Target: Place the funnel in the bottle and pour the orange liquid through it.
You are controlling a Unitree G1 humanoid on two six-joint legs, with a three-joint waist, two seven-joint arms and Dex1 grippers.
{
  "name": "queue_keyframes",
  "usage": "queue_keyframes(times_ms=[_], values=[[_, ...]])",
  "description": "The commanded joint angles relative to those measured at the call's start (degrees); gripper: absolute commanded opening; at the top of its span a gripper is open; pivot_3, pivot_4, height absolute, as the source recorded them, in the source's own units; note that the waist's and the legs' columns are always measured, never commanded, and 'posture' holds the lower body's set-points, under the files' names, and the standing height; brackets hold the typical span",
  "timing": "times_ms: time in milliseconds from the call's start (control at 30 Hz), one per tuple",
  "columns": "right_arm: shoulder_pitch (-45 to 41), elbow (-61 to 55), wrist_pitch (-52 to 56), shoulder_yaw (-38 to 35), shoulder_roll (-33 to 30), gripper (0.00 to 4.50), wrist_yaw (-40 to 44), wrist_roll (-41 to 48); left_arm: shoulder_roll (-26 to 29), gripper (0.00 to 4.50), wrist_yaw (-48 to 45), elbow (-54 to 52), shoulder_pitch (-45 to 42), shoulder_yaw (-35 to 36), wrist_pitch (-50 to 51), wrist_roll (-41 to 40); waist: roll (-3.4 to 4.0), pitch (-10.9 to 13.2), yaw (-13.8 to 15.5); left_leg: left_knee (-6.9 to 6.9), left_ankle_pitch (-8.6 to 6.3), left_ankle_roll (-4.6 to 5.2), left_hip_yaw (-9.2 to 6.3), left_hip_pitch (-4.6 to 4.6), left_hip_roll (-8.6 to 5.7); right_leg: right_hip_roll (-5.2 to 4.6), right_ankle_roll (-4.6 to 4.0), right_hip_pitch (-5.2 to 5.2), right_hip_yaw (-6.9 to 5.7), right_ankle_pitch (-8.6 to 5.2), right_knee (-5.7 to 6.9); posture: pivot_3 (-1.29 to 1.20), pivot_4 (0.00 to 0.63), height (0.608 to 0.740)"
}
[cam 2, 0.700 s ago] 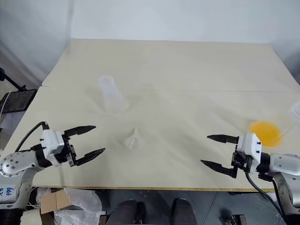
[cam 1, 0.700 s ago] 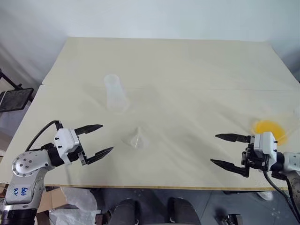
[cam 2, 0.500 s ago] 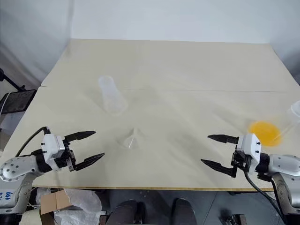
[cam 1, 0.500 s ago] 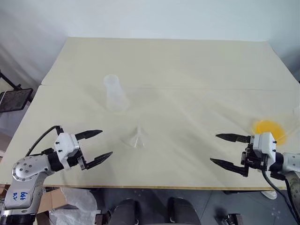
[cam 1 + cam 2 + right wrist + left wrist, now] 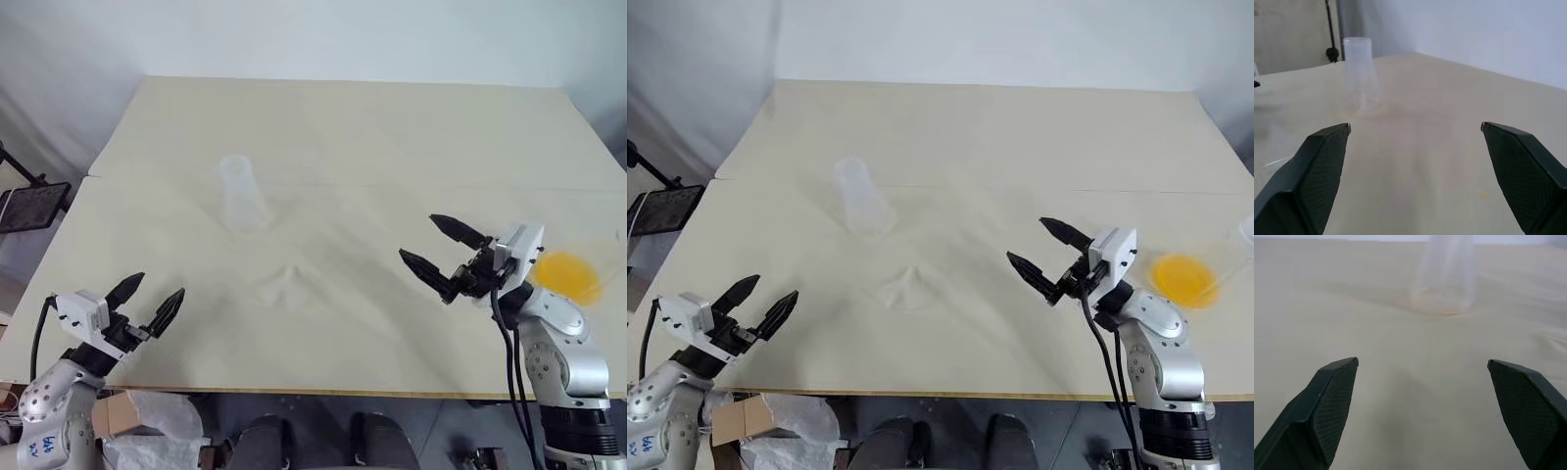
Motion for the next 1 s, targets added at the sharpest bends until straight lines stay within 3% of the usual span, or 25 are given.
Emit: queue_keyframes(times_ms=[33,500,767,1000], values=[[0.97,-1.84,-0.76,-0.56,-1.98,4.48,2.35,0.34,0.55,4.5,0.85,-2.19,-3.02,-0.94,0.35,-1.17,0.0,0.0,0.23,0.02,0.0,0.0,0.02,0.0,0.0,0.0,0.0,0.0,0.01,0.0,0.0,0.0,0.15,0.74],[4.25,-5.37,1.14,-0.46,-4.23,4.48,4.42,1.75,2.91,4.5,2.5,13.35,-33.7,-11.79,6.44,3.97,-0.03,0.0,0.71,0.04,0.01,0.0,0.11,-0.01,-0.02,0.1,0.01,-0.05,-0.11,0.0,0.06,0.0,0.15,0.74],[5.0,-7.07,1.17,0.85,-3.12,4.48,2.67,1.05,0.88,4.5,-0.29,22.53,-42.57,-16.37,2.81,6.9,-0.07,0.02,0.79,0.08,0.02,-0.01,0.11,-0.03,-0.04,0.11,0.01,-0.05,-0.16,0.0,0.06,0.0,0.15,0.74],[5.59,-7.35,0.61,2.02,-2.53,4.48,1.79,0.57,-1.68,4.5,1.65,31.12,-49.83,-16.11,-2.26,8.6,-0.1,0.03,0.94,0.12,0.03,0.0,0.1,-0.07,-0.05,0.11,0.02,-0.05,-0.19,0.01,0.06,0.0,0.15,0.74]])
